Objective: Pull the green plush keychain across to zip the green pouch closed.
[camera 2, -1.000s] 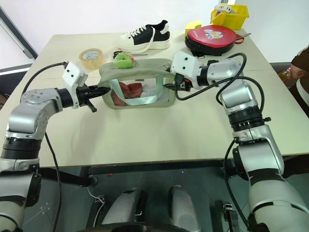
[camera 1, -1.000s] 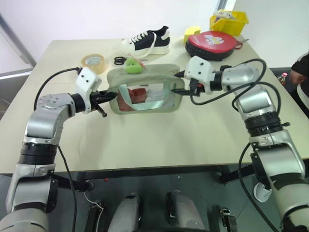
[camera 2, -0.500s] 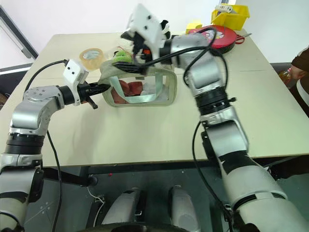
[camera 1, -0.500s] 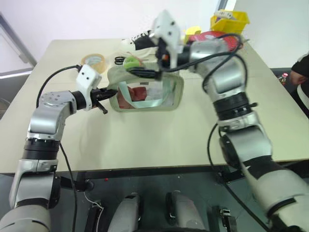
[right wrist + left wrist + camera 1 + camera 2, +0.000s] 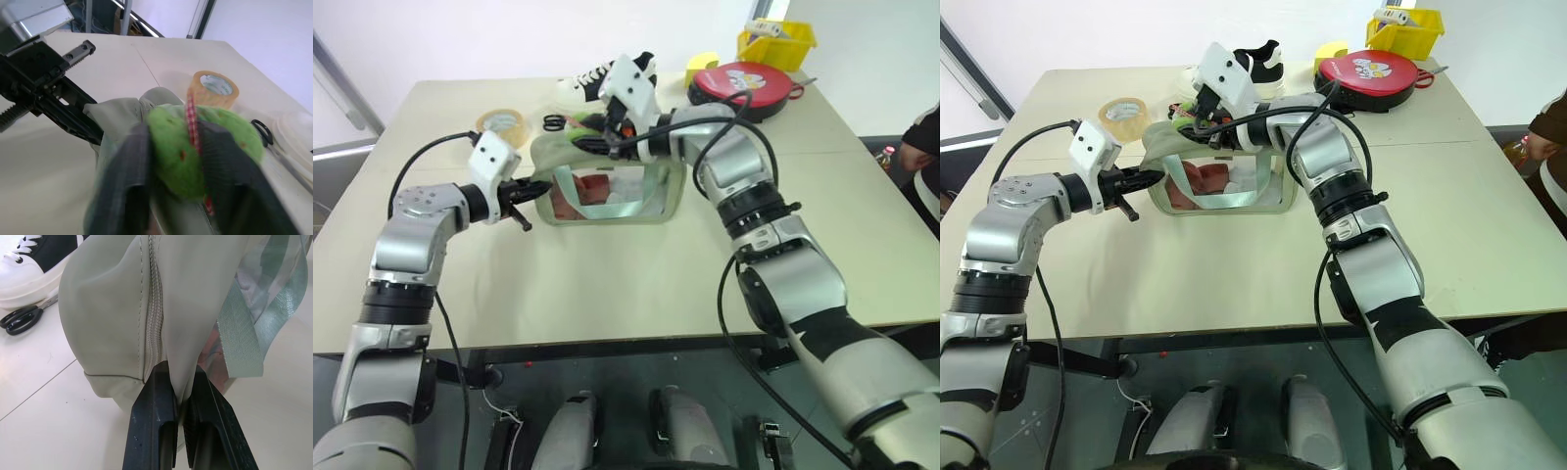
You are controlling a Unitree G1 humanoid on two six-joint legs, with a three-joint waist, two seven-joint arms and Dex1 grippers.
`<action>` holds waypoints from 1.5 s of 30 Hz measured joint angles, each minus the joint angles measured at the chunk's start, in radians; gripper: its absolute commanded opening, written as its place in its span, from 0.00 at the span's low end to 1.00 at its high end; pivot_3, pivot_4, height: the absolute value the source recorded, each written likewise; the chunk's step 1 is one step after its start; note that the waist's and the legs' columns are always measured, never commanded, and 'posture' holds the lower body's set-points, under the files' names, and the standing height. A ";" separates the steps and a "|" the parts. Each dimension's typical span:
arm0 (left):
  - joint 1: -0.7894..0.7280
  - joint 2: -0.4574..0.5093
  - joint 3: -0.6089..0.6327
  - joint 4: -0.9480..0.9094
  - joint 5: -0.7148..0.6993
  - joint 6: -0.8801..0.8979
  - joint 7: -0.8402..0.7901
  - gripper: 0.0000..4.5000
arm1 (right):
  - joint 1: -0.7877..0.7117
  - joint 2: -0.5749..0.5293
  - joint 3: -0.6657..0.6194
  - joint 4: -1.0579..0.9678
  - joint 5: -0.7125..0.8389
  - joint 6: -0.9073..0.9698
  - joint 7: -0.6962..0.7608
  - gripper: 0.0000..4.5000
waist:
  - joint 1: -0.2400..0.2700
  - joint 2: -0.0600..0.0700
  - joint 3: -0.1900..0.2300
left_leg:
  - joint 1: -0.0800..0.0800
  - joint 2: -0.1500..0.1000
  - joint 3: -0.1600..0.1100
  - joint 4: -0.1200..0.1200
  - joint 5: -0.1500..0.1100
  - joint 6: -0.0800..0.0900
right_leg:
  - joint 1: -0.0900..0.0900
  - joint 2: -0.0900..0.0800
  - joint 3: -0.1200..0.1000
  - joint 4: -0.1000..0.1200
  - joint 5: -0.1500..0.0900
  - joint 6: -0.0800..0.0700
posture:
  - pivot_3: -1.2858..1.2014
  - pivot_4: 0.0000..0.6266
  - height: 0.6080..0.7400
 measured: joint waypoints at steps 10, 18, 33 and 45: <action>0.001 -0.015 -0.001 0.000 0.002 -0.017 0.001 0.00 | 0.014 -0.153 -0.035 -0.149 -0.003 0.054 -0.033 0.01 | 0.007 0.000 0.000 | 0.000 0.000 0.000 0.000 0.000 0.000 | 0.000 0.000 0.000 -0.001 0.000 0.000 | 0.52 0.24 1.00; -0.012 -0.030 -0.005 0.025 0.004 -0.030 -0.016 0.00 | 0.132 -0.363 -0.066 -0.349 -0.034 0.161 -0.080 0.01 | 0.007 0.000 0.000 | 0.000 0.000 0.000 0.000 -0.002 0.003 | 0.001 0.000 0.000 -0.001 0.000 0.000 | 0.52 0.24 1.00; -0.064 -0.042 -0.025 0.099 0.025 -0.050 -0.049 0.00 | 0.523 -0.305 -0.050 -0.266 -0.136 0.029 -0.293 0.01 | 0.004 0.000 0.000 | 0.001 0.000 0.001 0.001 -0.001 0.002 | 0.002 0.000 0.000 0.000 0.000 0.000 | 0.52 0.24 1.00; -0.060 -0.037 -0.028 0.085 0.024 -0.043 -0.052 0.00 | 0.508 -0.272 -0.080 -0.224 -0.092 0.038 -0.274 0.25 | 0.005 0.000 0.000 | 0.001 0.000 0.000 0.001 -0.001 0.002 | 0.002 0.000 0.000 0.000 0.000 0.000 | 0.52 0.24 1.00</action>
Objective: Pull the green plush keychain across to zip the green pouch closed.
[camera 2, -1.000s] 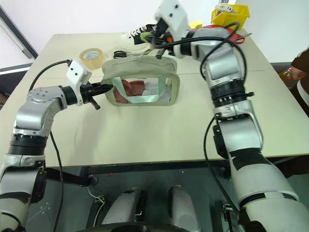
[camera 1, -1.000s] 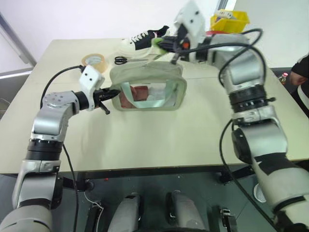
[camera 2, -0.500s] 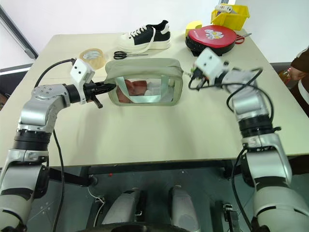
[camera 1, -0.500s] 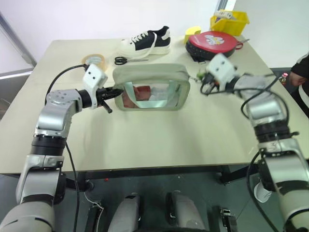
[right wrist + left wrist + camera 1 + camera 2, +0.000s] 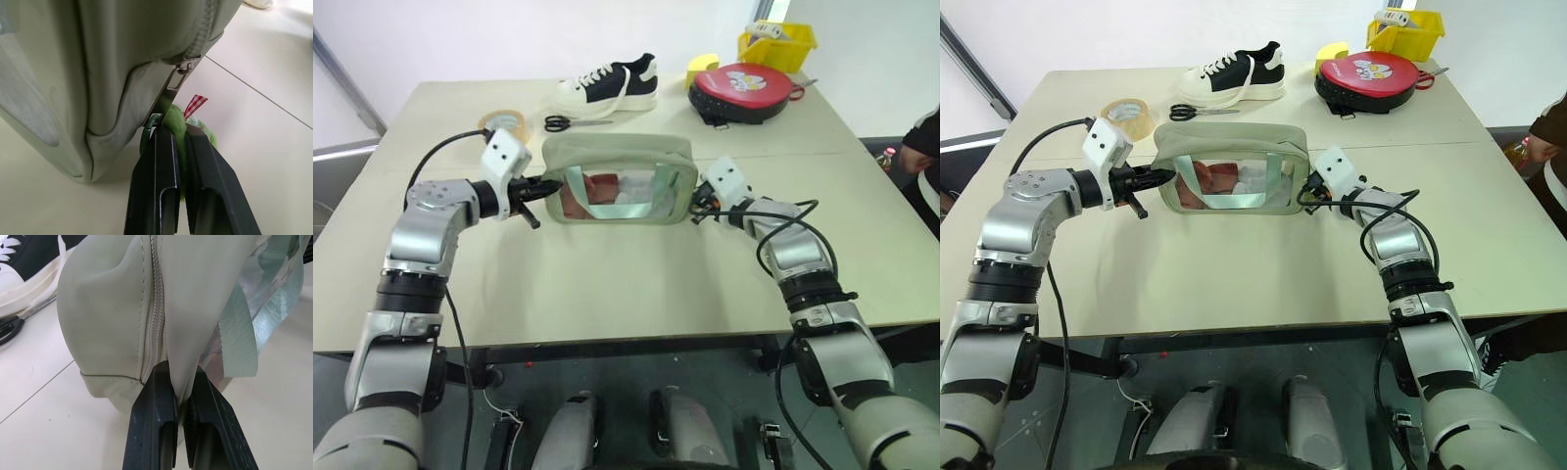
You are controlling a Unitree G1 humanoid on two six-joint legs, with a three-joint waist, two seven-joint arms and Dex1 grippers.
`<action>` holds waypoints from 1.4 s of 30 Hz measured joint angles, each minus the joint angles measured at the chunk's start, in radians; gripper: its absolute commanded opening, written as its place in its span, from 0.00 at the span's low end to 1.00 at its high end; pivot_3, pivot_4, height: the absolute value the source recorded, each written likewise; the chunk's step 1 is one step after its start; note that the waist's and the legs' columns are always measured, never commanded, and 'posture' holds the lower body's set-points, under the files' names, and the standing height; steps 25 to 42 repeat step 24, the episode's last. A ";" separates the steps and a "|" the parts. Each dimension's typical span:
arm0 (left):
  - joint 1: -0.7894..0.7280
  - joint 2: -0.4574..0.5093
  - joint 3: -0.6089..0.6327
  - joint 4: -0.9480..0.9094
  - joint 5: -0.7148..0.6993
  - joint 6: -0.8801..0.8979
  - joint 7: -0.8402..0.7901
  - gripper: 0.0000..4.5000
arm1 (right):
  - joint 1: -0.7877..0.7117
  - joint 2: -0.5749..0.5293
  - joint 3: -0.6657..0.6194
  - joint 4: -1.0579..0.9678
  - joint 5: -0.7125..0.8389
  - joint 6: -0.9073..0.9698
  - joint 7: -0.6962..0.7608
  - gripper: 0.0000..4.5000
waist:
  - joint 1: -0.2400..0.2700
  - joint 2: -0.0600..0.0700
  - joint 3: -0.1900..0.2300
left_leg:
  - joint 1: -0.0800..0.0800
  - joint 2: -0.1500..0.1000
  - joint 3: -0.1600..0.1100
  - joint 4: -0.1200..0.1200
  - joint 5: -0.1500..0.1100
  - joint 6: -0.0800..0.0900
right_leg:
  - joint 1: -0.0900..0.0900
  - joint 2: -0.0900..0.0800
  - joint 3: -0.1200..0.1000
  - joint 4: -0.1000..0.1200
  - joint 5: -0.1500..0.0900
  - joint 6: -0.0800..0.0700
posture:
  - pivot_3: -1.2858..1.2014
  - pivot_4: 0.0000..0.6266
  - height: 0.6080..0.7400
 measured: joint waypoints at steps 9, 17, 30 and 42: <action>0.013 0.024 0.009 -0.008 -0.009 0.011 -0.008 0.35 | -0.026 -0.320 -0.014 -0.267 0.094 0.176 0.385 1.00 | 0.000 0.001 0.000 | 0.000 0.001 0.000 -0.001 -0.002 0.004 | 0.000 0.000 0.000 -0.001 0.000 0.000 | 0.52 0.24 1.00; 0.023 0.137 0.094 -0.059 -0.127 0.143 -0.088 1.00 | -0.038 -0.336 -0.040 -0.523 0.241 0.388 0.442 1.00 | -0.002 0.001 0.000 | 0.000 0.001 0.000 -0.001 -0.002 0.004 | -0.001 0.000 0.000 -0.001 0.000 0.000 | 0.52 0.24 1.00; -0.002 0.256 0.163 -0.068 -0.175 0.213 -0.123 1.00 | -0.039 -0.329 -0.071 -0.579 0.286 0.451 0.361 1.00 | 0.014 0.000 0.000 | -0.001 0.001 0.000 0.000 -0.002 0.004 | 0.000 -0.001 0.000 -0.002 0.000 0.000 | 0.52 0.24 1.00; -0.002 0.256 0.163 -0.068 -0.175 0.213 -0.123 1.00 | -0.039 -0.329 -0.071 -0.579 0.286 0.451 0.361 1.00 | 0.014 0.000 0.000 | -0.001 0.001 0.000 0.000 -0.002 0.004 | 0.000 -0.001 0.000 -0.002 0.000 0.000 | 0.52 0.24 1.00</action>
